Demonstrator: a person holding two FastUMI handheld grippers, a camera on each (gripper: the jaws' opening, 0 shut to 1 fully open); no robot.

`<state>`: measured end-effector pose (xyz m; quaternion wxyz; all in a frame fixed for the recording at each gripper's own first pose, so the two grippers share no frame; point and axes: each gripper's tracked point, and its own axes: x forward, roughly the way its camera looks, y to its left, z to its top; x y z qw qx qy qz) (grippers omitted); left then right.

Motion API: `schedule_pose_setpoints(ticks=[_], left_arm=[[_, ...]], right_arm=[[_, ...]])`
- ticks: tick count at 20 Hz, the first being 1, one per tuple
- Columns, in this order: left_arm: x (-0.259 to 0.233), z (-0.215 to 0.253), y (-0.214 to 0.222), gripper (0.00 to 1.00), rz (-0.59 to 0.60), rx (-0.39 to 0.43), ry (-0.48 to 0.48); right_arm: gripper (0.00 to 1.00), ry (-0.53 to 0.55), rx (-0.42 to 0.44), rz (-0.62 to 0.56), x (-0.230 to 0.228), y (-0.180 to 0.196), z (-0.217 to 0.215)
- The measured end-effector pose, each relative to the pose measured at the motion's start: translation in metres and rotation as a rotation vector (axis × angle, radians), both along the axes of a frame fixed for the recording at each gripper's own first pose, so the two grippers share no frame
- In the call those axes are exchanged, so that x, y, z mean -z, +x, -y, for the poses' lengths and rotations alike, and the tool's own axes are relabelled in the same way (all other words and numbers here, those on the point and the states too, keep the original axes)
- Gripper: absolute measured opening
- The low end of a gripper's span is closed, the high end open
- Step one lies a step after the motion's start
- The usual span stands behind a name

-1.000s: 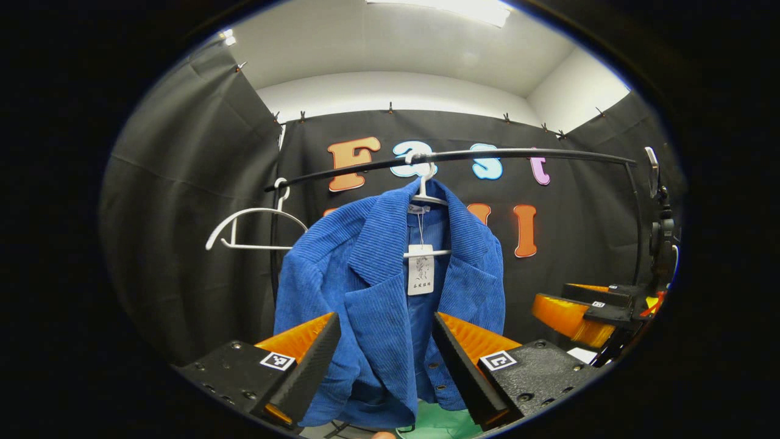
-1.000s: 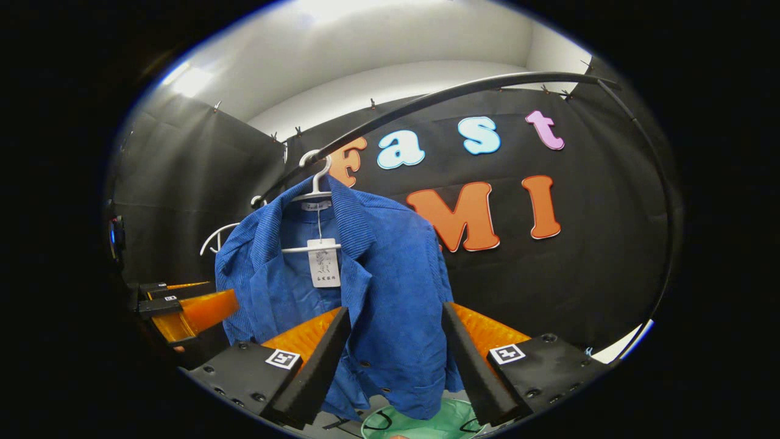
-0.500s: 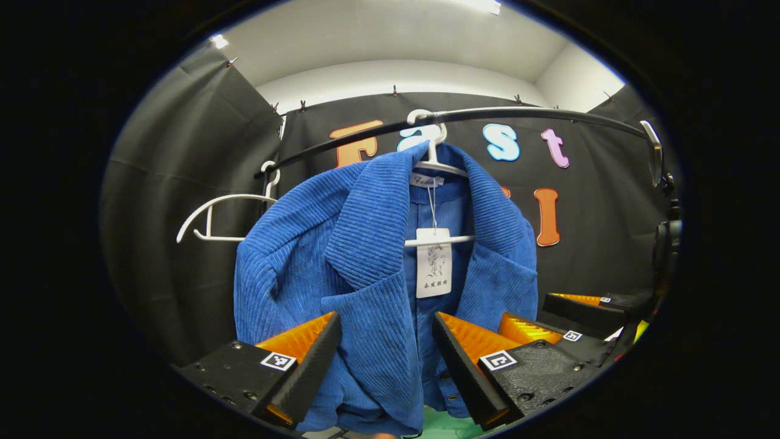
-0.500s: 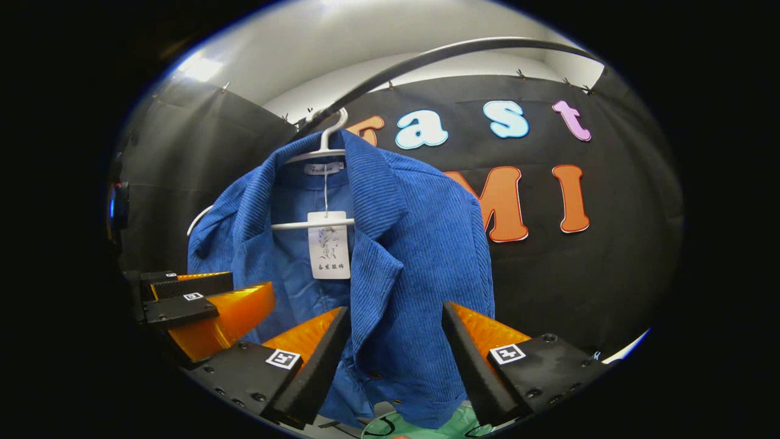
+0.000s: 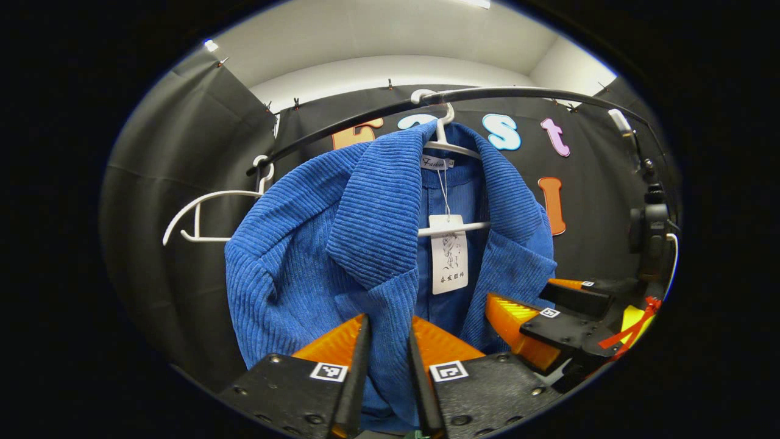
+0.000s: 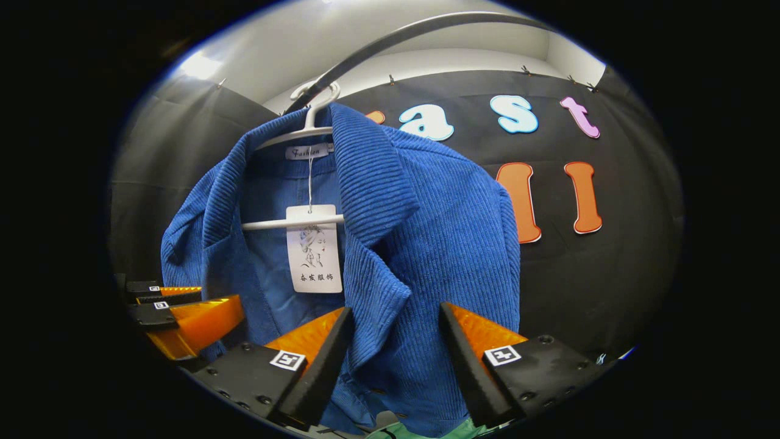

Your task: Grasp the clothes on the hanger with both hands and then place them into the laundry hamper below.

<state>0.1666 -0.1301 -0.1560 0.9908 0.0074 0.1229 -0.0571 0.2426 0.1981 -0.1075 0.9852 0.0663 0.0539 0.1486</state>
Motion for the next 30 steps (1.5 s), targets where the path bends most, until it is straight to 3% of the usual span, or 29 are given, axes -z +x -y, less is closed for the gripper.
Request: schedule_pose_setpoints(ticks=[1, 3, 4, 8, 9, 12, 13, 14, 17, 23, 30], left_arm=[[-0.001, -0.001, 0.000, 0.27, 0.005, 0.007, -0.014], [-0.004, 0.002, -0.004, 0.08, 0.002, 0.050, -0.040], [-0.006, 0.006, -0.007, 0.06, 0.000, 0.087, -0.045], [-0.014, 0.008, -0.013, 0.01, 0.020, 0.133, -0.031], [-0.019, 0.007, -0.018, 0.01, 0.025, 0.139, -0.029], [-0.036, 0.003, -0.030, 0.01, 0.055, 0.153, -0.011], [-0.041, -0.001, -0.034, 0.01, 0.072, 0.153, 0.000], [-0.049, -0.005, -0.037, 0.01, 0.090, 0.145, 0.013], [-0.070, -0.017, -0.047, 0.01, 0.139, 0.126, 0.032], [-0.104, -0.052, -0.059, 0.01, 0.172, 0.079, -0.039], [-0.139, -0.086, -0.054, 0.01, 0.196, 0.063, -0.079]], right_arm=[[0.87, 0.006, 0.002, -0.007, 0.002, 0.005, -0.001], [0.70, 0.028, 0.001, -0.020, 0.002, 0.009, -0.004], [0.72, 0.041, -0.009, -0.021, -0.001, 0.011, -0.005], [0.12, 0.086, 0.007, -0.034, -0.003, 0.016, 0.008], [0.09, 0.091, 0.002, -0.033, -0.005, 0.015, 0.011], [0.09, 0.093, 0.046, -0.001, -0.015, 0.015, 0.032], [0.02, 0.095, 0.053, 0.014, -0.021, 0.013, 0.037], [0.09, 0.098, 0.059, 0.029, -0.026, 0.009, 0.042], [0.09, 0.121, 0.059, 0.052, -0.040, 0.002, 0.053], [0.08, 0.240, 0.016, 0.030, -0.069, 0.003, 0.076], [0.09, 0.475, -0.129, -0.173, -0.075, 0.025, 0.084]])
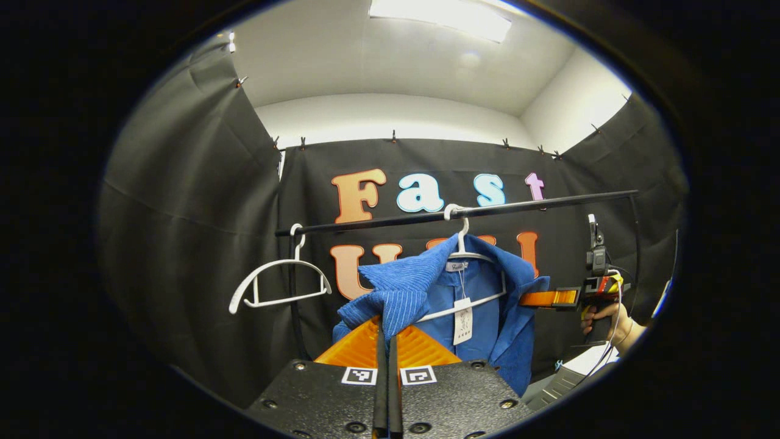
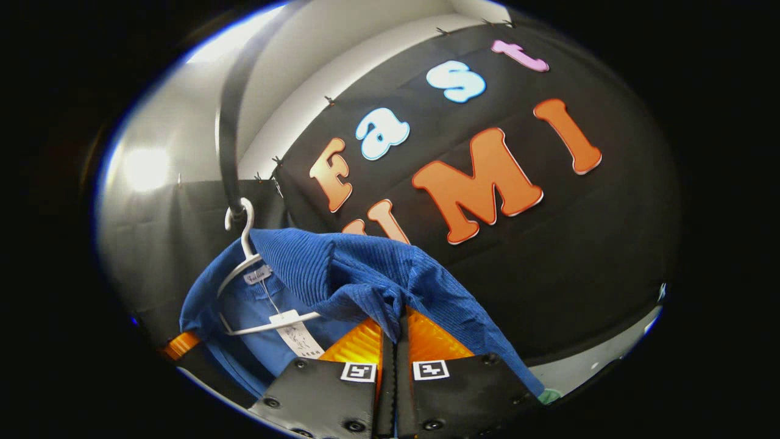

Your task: Grasp the clothes on the hanger with both hands and then place them into the laundry hamper below.

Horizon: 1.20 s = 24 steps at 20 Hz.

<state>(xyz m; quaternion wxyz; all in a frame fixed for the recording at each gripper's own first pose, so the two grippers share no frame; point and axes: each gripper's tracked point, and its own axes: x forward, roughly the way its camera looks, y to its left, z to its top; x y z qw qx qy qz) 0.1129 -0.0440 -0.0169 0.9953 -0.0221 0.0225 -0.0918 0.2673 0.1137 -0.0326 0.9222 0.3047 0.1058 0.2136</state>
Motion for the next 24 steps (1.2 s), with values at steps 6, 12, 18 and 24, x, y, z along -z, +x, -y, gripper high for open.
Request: schedule_pose_setpoints(ticks=[6, 12, 18, 24], left_arm=[[-0.014, -0.026, 0.015, 0.01, 0.008, -0.029, 0.008], [-0.036, -0.064, 0.044, 0.01, 0.044, -0.068, 0.027], [-0.016, -0.072, 0.067, 0.02, 0.014, -0.067, 0.038], [0.017, -0.066, 0.086, 0.01, -0.044, -0.035, -0.007]], right_arm=[[0.09, 0.177, -0.056, -0.045, -0.030, 0.028, 0.019], [0.08, 0.297, -0.082, -0.055, -0.063, 0.061, 0.039], [0.07, 0.298, -0.052, -0.044, -0.080, 0.088, 0.054], [0.07, 0.287, 0.004, -0.056, -0.064, 0.115, 0.061]])
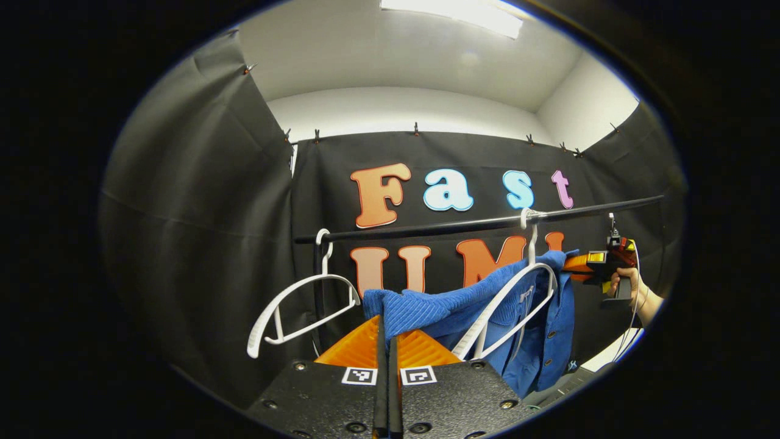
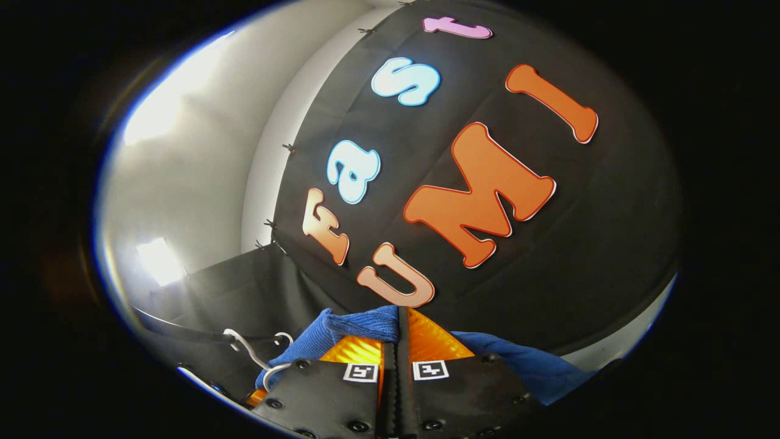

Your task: Grasp the clothes on the hanger with both hands and then place them into the laundry hamper below.

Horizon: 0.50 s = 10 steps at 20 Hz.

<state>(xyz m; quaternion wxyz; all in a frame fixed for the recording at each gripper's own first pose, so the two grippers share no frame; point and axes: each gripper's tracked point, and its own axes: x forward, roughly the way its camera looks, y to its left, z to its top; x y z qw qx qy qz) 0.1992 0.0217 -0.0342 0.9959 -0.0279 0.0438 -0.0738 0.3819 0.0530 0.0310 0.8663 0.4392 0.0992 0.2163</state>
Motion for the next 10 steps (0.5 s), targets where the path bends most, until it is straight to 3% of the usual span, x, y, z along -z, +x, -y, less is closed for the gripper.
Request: schedule_pose_setpoints(ticks=[10], left_arm=[[0.051, -0.012, -0.008, 0.01, -0.082, -0.009, -0.025]], right_arm=[[0.07, -0.016, -0.031, -0.105, 0.066, 0.006, -0.017]])
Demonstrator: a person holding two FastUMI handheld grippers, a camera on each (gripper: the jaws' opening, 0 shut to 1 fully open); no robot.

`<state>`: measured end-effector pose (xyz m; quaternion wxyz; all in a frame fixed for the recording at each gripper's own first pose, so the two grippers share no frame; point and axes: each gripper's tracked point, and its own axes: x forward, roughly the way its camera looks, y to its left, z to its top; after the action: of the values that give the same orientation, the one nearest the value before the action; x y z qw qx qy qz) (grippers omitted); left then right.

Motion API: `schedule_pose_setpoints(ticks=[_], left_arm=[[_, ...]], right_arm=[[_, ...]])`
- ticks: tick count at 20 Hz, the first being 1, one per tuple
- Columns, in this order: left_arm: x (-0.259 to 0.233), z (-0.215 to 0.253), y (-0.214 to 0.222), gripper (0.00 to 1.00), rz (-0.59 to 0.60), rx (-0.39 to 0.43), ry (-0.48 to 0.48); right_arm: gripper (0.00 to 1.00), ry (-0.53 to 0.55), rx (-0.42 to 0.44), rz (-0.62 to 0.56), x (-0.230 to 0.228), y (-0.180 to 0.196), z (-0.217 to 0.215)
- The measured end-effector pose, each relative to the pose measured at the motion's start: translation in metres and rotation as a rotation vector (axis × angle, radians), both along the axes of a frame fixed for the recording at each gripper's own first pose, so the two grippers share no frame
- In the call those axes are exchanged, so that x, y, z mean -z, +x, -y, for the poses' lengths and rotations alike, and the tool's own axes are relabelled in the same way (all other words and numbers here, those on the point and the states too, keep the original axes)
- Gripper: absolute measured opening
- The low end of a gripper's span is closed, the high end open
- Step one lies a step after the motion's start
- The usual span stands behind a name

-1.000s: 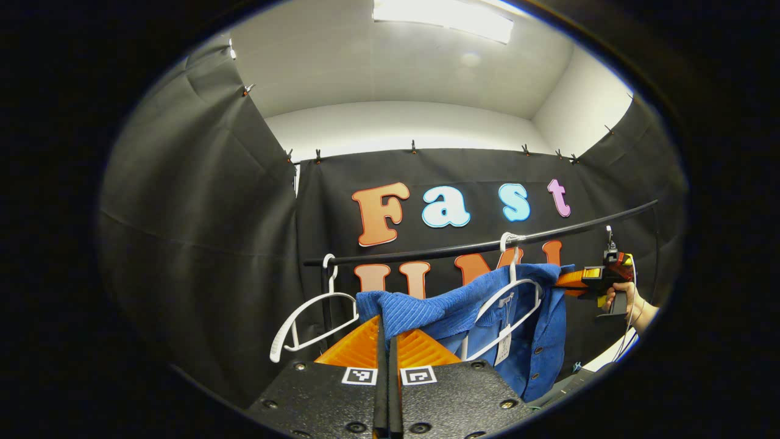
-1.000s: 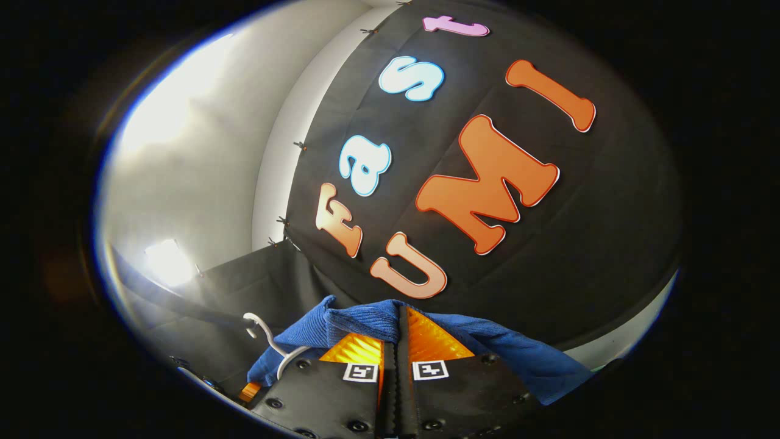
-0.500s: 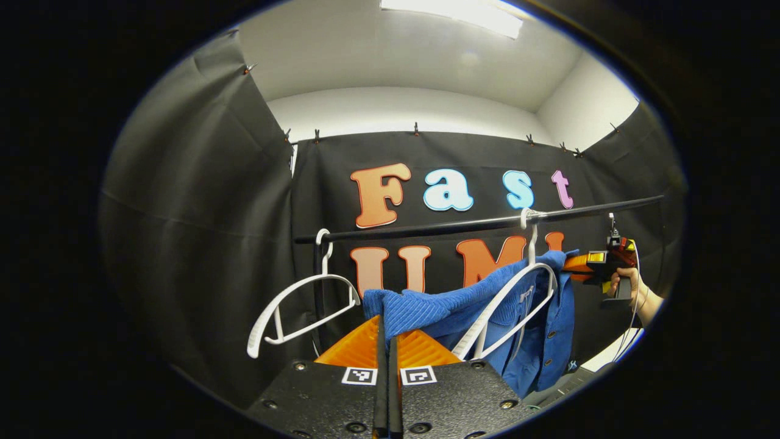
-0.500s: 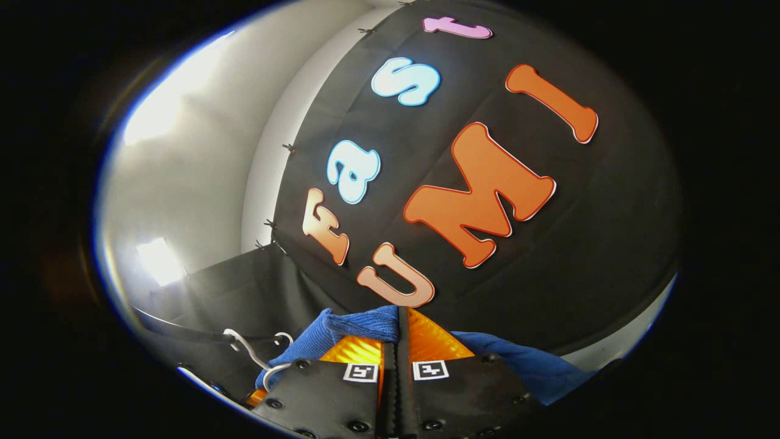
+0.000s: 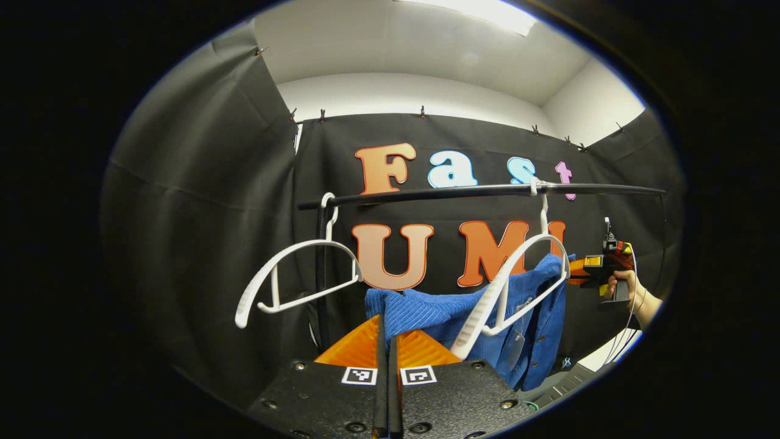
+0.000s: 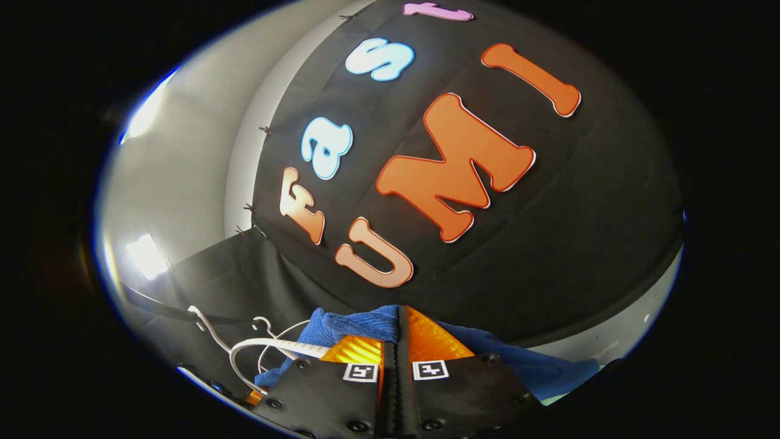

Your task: Grasp the clothes on the hanger with both hands and then place them into the laundry hamper below.

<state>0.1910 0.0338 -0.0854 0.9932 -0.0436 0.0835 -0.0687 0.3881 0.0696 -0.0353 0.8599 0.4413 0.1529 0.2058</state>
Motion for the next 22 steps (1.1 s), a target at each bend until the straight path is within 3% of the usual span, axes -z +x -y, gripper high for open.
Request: schedule_pose_setpoints(ticks=[11, 22], left_arm=[[0.055, 0.009, -0.042, 0.01, -0.077, 0.032, -0.064], [0.059, 0.035, -0.078, 0.01, -0.098, 0.044, -0.103]], right_arm=[[0.07, -0.038, -0.016, -0.056, 0.052, -0.043, 0.012], [0.07, -0.185, 0.036, -0.061, 0.074, -0.102, 0.038]])
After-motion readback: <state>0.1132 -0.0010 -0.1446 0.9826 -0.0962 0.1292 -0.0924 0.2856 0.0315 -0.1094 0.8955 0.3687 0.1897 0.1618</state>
